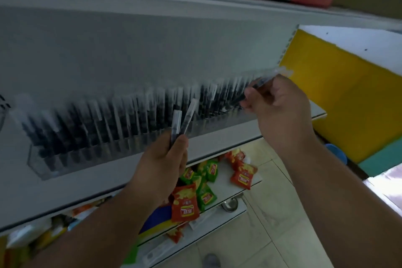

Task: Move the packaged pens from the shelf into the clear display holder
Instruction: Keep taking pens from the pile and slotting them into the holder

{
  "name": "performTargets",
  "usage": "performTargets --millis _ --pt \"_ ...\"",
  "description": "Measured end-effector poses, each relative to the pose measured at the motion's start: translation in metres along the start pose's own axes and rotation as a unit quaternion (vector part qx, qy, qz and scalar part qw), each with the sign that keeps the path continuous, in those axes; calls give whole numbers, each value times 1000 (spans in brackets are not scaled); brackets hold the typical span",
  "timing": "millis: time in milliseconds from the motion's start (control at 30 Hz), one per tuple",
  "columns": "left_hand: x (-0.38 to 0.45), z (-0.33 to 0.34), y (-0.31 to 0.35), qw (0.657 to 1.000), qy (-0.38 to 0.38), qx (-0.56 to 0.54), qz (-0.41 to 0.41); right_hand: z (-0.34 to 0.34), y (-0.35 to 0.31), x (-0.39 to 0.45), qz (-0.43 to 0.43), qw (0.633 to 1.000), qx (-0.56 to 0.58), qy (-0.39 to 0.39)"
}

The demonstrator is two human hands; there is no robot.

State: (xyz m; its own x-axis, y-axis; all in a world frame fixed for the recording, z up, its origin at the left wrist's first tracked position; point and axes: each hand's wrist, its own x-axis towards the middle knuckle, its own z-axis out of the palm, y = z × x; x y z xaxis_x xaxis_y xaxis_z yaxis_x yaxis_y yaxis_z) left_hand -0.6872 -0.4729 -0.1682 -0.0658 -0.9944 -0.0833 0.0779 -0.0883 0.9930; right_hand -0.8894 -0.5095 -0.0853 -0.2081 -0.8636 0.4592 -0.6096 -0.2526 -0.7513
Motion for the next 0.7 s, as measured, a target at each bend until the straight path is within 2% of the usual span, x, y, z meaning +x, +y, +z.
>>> performTargets --millis 100,167,333,467,533,700 --pt "12 22 0 998 51 -41 7 16 23 32 -41 998 5 -55" --pt "14 32 -3 994 90 -62 -3 24 34 45 -70 992 -32 -105" --pt "16 58 -10 980 188 -69 -4 42 55 61 -124 953 -101 -258" --pt "12 74 -12 971 217 -103 -16 51 65 63 -174 938 -131 -271" --pt "11 77 -11 968 224 -112 -18 53 69 62 -169 932 -150 -284" --pt "15 71 -5 970 218 -104 -24 50 75 56 -128 957 -78 -248"
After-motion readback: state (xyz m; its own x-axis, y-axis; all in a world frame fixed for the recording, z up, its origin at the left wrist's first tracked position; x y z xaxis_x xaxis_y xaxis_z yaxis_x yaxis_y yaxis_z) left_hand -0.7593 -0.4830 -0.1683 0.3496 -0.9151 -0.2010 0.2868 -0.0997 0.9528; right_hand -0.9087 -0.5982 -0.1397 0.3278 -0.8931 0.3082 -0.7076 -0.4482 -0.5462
